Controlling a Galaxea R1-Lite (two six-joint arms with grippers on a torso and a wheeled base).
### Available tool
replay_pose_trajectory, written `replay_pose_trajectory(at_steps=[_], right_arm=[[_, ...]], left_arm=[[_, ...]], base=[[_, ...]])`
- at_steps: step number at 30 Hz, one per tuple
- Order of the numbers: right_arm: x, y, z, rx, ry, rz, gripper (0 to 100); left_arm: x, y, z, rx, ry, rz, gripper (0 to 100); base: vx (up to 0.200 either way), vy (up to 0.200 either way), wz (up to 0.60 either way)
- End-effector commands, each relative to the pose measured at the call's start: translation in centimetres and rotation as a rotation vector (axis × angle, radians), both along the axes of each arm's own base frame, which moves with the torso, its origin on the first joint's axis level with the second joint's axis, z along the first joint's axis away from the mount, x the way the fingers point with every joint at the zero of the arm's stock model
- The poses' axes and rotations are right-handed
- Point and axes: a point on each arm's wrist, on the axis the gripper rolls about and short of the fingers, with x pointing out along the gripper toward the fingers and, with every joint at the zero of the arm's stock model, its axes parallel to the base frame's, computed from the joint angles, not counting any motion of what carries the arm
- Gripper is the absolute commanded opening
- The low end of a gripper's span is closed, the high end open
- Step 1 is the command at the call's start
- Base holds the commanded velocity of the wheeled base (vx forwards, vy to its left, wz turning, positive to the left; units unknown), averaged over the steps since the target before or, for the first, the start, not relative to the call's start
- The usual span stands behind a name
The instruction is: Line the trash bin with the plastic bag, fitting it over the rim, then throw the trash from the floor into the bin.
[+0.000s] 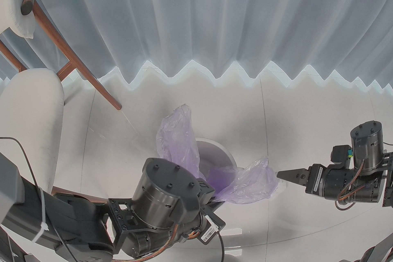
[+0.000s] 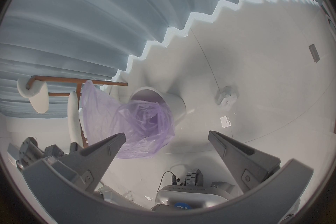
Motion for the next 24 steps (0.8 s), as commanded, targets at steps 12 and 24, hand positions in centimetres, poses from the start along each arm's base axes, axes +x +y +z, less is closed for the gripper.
replay_pose_trajectory(at_steps=[12, 24], right_arm=[[3.9, 2.8, -2.8, -0.022, 0.028, 0.009, 100], [1.5, 5.6, -3.8, -0.018, 0.08, 0.121, 100]], left_arm=[[0.2, 0.4, 0.3, -0.008, -0.006, 0.013, 0], [1.2, 0.9, 0.6, -0.017, -0.014, 0.05, 0]], base=[[0.0, 0.0, 0.0], [0.0, 0.0, 0.0]])
